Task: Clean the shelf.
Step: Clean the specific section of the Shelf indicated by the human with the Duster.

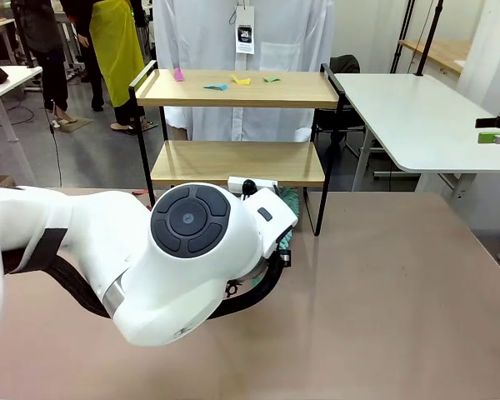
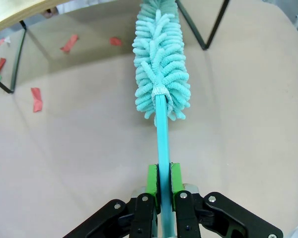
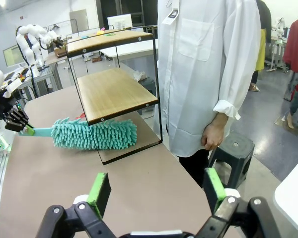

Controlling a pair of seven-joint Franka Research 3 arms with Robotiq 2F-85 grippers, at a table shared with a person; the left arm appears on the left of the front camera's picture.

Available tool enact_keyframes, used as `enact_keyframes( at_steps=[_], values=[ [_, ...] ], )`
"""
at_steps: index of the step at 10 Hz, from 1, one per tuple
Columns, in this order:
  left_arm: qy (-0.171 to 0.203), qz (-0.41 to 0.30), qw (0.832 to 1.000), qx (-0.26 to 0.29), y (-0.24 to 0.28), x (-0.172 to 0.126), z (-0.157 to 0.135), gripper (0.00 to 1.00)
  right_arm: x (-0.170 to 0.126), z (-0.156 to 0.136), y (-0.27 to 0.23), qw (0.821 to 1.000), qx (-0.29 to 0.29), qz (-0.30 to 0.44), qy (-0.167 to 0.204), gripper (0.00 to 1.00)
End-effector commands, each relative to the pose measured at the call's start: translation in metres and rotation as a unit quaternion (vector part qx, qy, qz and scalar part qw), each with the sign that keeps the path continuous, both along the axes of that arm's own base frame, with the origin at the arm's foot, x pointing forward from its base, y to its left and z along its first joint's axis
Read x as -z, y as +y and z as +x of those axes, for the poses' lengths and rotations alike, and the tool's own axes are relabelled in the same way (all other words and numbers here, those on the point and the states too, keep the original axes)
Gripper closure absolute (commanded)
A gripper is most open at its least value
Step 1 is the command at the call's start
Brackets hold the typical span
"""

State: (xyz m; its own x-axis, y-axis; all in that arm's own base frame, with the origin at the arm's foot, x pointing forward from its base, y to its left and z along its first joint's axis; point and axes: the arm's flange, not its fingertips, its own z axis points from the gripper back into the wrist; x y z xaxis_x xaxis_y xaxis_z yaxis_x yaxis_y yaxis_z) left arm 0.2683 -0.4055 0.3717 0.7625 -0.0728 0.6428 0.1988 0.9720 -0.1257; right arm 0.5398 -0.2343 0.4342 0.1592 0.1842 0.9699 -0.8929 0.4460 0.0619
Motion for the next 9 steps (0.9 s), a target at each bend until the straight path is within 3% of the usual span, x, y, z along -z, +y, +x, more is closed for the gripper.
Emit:
enact_keyframes(
  at_steps=[1,9],
  values=[
    [-0.014,-0.005,0.999,-0.031,0.006,0.011,0.009,0.87,-0.002,-0.001,0.002,1.000,0.000,-0.001,-0.002,0.00],
    [0.008,0.048,0.994,-0.095,0.105,0.026,0.017,0.87,-0.002,-0.001,0.002,1.000,0.000,-0.001,-0.002,0.00]
  ],
)
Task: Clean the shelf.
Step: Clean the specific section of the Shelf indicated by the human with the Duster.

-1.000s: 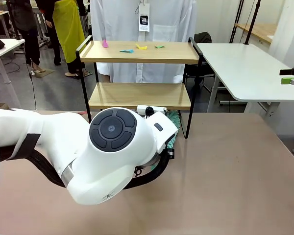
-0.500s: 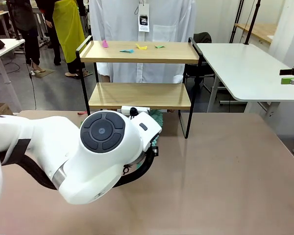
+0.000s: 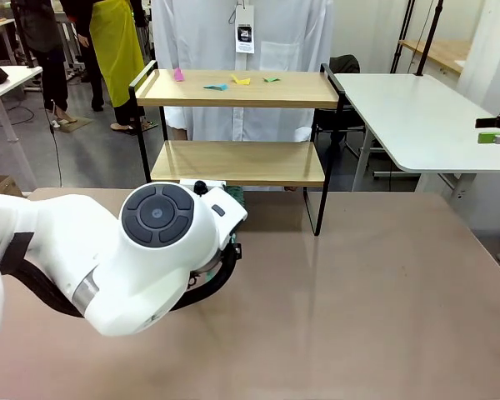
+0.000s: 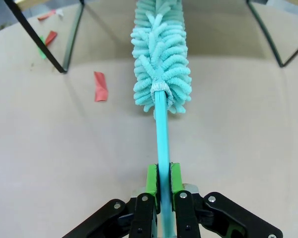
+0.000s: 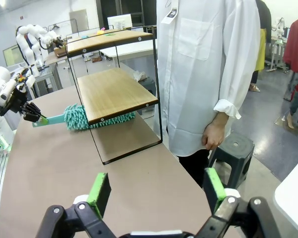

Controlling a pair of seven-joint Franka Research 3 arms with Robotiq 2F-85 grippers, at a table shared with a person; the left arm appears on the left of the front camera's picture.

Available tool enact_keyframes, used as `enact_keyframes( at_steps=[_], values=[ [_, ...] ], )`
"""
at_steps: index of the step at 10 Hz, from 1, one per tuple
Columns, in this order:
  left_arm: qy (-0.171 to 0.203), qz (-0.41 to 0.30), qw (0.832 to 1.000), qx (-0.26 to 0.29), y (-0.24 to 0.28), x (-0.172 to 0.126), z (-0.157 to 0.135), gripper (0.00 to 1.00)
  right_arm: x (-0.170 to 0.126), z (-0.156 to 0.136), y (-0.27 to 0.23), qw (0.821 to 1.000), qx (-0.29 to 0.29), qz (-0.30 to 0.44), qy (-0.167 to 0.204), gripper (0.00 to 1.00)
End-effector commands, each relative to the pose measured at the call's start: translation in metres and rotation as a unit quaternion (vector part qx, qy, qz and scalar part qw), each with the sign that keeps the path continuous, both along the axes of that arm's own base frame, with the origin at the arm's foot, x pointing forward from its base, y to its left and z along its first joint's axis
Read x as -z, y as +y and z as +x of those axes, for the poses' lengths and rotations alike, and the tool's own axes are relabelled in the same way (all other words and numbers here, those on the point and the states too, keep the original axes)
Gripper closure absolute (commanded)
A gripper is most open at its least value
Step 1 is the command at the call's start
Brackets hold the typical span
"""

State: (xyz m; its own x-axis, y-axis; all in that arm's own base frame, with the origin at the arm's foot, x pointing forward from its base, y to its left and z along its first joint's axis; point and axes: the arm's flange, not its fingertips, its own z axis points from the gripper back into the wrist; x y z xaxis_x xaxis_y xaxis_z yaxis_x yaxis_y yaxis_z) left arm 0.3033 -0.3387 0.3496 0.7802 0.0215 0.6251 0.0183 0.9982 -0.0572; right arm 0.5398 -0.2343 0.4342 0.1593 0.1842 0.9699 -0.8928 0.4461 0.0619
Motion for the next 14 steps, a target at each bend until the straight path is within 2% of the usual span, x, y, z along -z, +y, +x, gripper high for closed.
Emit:
enact_keyframes(
  at_steps=[1,7,9,12,13,14],
  values=[
    [0.000,0.022,1.000,-0.007,0.050,0.005,-0.016,0.87,-0.002,-0.001,0.002,1.000,0.000,-0.001,-0.002,0.00],
    [0.008,0.108,0.993,-0.047,0.121,0.009,-0.026,0.87,-0.002,-0.001,0.002,1.000,0.000,-0.001,-0.002,0.00],
    [0.000,0.144,0.987,-0.069,0.140,0.002,-0.035,0.87,-0.002,-0.001,0.002,1.000,0.000,-0.001,-0.002,0.00],
    [-0.023,0.152,0.985,-0.073,0.143,-0.018,-0.049,0.87,-0.002,-0.001,0.002,1.000,0.000,-0.001,-0.002,0.00],
    [0.001,0.145,0.987,-0.064,0.067,-0.029,0.036,0.87,-0.002,-0.001,0.002,1.000,0.000,-0.001,-0.002,0.00],
    [0.001,0.145,0.987,-0.064,0.067,-0.029,0.036,0.87,-0.002,-0.001,0.002,1.000,0.000,-0.001,-0.002,0.00]
  ],
)
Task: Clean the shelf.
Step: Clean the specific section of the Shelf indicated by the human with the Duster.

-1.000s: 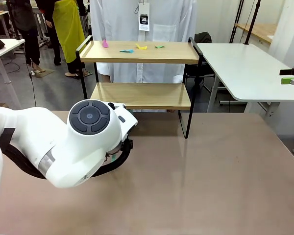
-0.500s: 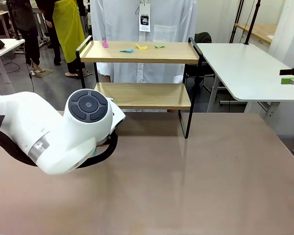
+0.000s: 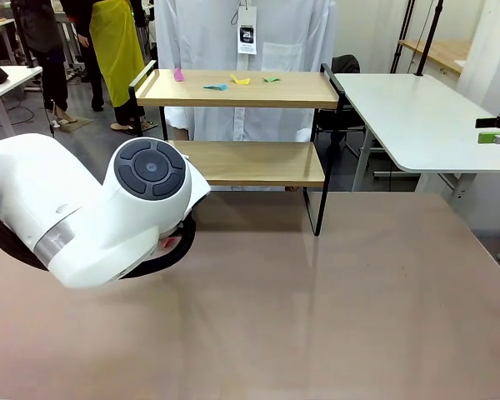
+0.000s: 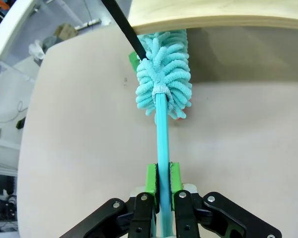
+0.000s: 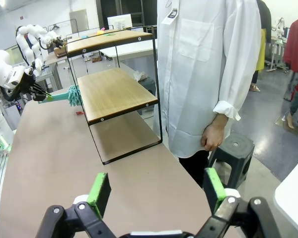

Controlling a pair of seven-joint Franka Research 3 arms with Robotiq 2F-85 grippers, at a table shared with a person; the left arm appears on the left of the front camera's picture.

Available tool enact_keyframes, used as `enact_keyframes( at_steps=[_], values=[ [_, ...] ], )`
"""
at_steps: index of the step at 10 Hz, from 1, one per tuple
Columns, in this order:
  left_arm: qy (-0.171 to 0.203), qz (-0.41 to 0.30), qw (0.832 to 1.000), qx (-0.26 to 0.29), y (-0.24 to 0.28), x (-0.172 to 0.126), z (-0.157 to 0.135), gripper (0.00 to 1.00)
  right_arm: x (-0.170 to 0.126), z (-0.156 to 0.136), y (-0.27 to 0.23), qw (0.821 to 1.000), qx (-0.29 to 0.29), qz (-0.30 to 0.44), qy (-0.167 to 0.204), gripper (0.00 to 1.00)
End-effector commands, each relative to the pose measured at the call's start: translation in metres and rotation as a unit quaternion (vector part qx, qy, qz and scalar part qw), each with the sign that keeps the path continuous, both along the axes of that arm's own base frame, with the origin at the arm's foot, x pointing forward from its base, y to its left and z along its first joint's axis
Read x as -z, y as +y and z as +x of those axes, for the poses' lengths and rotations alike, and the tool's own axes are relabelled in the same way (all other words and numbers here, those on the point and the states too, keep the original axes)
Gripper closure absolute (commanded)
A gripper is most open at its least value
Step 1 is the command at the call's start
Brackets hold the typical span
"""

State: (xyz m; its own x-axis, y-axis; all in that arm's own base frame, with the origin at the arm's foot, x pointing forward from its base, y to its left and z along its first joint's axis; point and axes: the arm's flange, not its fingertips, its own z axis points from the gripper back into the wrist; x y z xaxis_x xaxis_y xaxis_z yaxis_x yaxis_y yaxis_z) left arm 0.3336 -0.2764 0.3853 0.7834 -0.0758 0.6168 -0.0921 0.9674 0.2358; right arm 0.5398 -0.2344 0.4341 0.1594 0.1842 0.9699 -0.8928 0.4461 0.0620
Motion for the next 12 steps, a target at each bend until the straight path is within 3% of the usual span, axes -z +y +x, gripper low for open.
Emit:
enact_keyframes(
  at_steps=[1,2,5,8,12],
  values=[
    [0.000,-0.002,1.000,-0.009,0.004,0.007,0.006,0.87,-0.002,-0.001,0.002,1.000,0.000,-0.001,-0.002,0.00],
    [0.000,0.000,1.000,0.000,0.000,0.000,0.000,0.87,-0.002,-0.001,0.002,1.000,0.000,-0.001,-0.002,0.00],
    [-0.028,-0.121,0.990,0.069,0.009,-0.027,-0.012,0.87,-0.002,-0.001,0.002,1.000,0.000,-0.001,-0.002,0.00],
    [-0.023,-0.164,0.978,0.124,0.014,-0.032,-0.017,0.87,-0.002,-0.001,0.002,1.000,0.000,-0.001,-0.002,0.00],
    [-0.013,-0.215,0.951,0.222,0.033,-0.040,-0.018,0.87,-0.002,-0.001,0.002,1.000,0.000,-0.001,-0.002,0.00]
  ],
)
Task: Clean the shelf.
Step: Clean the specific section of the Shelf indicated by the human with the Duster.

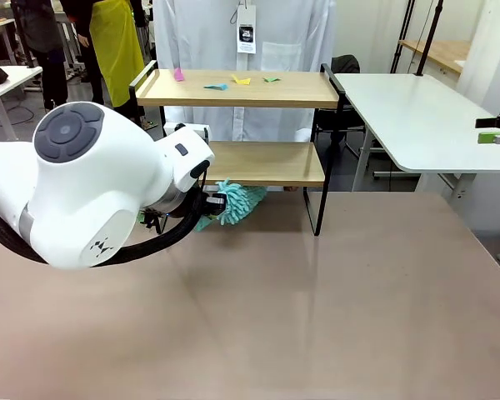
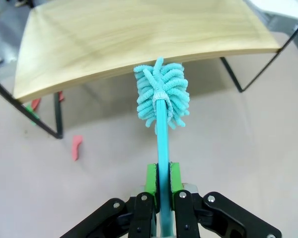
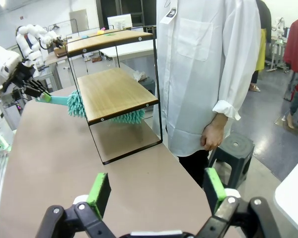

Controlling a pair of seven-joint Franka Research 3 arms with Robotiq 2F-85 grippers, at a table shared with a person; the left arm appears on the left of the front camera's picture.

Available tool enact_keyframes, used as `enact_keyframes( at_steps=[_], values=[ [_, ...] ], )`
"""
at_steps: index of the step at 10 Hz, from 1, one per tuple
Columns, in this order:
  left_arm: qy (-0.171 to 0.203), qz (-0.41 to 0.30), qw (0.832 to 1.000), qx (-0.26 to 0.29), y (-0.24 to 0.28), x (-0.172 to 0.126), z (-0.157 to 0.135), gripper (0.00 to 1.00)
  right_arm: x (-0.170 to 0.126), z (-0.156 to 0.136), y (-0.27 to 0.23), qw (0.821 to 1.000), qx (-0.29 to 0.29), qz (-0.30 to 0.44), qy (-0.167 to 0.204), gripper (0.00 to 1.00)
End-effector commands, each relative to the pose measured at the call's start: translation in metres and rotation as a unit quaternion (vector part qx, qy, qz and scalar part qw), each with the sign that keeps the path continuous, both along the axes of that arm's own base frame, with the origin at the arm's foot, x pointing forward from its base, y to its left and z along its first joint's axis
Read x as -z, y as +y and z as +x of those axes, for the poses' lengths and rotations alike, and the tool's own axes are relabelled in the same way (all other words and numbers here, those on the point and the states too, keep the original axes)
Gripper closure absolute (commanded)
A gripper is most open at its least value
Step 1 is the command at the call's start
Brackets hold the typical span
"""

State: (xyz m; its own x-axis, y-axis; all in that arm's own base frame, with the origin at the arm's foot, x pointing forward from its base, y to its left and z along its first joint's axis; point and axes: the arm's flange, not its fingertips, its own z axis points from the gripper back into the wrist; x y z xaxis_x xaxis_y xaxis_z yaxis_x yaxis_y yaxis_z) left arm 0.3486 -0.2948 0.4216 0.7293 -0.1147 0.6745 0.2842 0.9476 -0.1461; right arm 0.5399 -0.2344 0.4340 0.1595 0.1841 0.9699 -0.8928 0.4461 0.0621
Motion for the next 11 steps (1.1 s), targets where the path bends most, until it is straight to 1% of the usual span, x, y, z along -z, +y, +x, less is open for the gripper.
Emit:
enact_keyframes(
  at_steps=[1,3,4,7,10,11],
  values=[
    [-0.002,-0.035,0.998,0.059,0.055,-0.003,-0.033,0.87,-0.002,-0.001,0.002,1.000,0.000,-0.001,-0.002,0.00],
    [-0.001,-0.057,0.993,0.108,0.065,-0.003,-0.034,0.87,-0.002,-0.001,0.002,1.000,0.000,-0.001,-0.002,0.00],
    [-0.001,-0.061,0.991,0.123,0.072,-0.005,-0.034,0.87,-0.002,-0.001,0.002,1.000,0.000,-0.001,-0.002,0.00],
    [0.008,-0.067,0.987,0.146,0.101,-0.019,-0.033,0.87,-0.002,-0.001,0.002,1.000,0.000,-0.001,-0.002,0.00],
    [0.056,-0.040,0.981,0.179,0.117,-0.031,-0.031,0.87,-0.002,-0.001,0.002,1.000,0.000,-0.001,-0.002,0.00],
    [0.065,-0.044,0.977,0.197,0.126,-0.040,-0.031,0.87,-0.002,-0.001,0.002,1.000,0.000,-0.001,-0.002,0.00]
  ],
)
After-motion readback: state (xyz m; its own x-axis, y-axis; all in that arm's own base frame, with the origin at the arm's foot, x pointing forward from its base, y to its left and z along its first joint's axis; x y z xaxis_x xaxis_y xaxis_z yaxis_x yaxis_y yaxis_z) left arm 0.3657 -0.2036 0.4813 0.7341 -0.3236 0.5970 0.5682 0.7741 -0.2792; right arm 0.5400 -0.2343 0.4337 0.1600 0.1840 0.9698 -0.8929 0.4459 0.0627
